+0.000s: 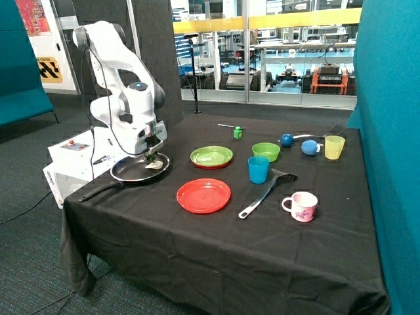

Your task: Cook the vegetables

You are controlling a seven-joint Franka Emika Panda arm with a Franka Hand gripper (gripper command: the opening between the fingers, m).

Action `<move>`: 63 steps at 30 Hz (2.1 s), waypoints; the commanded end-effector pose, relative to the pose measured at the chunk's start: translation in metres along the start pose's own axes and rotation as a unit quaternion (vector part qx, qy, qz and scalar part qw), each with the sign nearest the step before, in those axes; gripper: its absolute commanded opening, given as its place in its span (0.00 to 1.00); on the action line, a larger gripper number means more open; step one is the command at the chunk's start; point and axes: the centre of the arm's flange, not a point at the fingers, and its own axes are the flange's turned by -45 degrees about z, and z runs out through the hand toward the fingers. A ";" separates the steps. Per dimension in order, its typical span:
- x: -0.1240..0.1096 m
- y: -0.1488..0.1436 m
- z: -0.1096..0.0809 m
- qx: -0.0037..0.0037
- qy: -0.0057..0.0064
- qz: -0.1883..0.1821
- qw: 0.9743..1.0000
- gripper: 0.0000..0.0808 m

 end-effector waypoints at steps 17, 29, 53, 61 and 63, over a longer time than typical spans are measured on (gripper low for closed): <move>-0.022 -0.021 0.025 -0.001 0.001 -0.035 0.999 0.96; -0.021 -0.016 0.024 -0.001 0.001 -0.031 1.000 1.00; 0.009 -0.052 -0.041 -0.001 0.001 -0.063 0.998 0.02; 0.020 -0.081 -0.060 -0.001 0.001 -0.071 0.997 0.04; 0.022 -0.087 -0.062 -0.001 0.001 -0.075 0.997 0.04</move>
